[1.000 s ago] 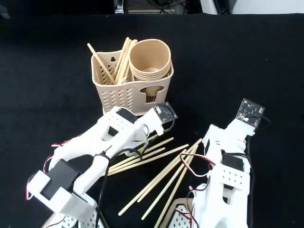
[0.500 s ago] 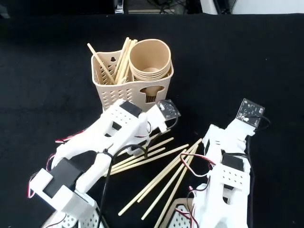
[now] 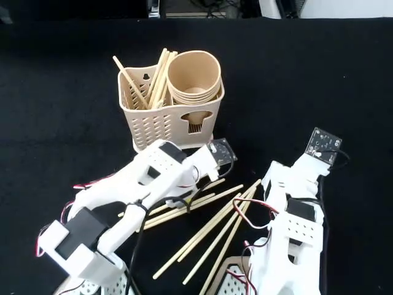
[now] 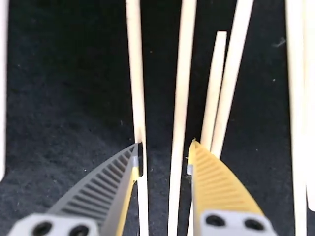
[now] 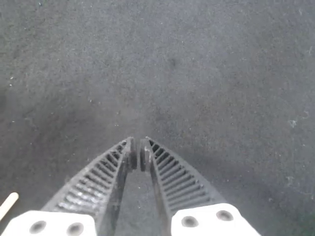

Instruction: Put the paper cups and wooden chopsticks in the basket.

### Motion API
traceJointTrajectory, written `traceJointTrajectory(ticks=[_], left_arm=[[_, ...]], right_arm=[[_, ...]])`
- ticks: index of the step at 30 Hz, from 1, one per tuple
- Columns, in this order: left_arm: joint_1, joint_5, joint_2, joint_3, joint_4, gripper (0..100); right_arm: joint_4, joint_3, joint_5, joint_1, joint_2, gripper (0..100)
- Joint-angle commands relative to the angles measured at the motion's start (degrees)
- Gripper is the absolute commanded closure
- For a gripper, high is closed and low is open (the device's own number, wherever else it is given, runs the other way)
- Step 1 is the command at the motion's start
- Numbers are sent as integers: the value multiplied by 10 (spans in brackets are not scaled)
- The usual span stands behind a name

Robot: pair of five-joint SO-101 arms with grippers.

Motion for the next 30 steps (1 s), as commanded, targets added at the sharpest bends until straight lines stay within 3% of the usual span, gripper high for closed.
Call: traceJointTrajectory(ticks=[1, 30], left_arm=[[2, 4, -1, 15, -25, 827], [-34, -25, -1, 23, -33, 780]], right_arm=[[-12, -26, -1, -10, -7, 953], [-12, -26, -1, -10, -7, 953]])
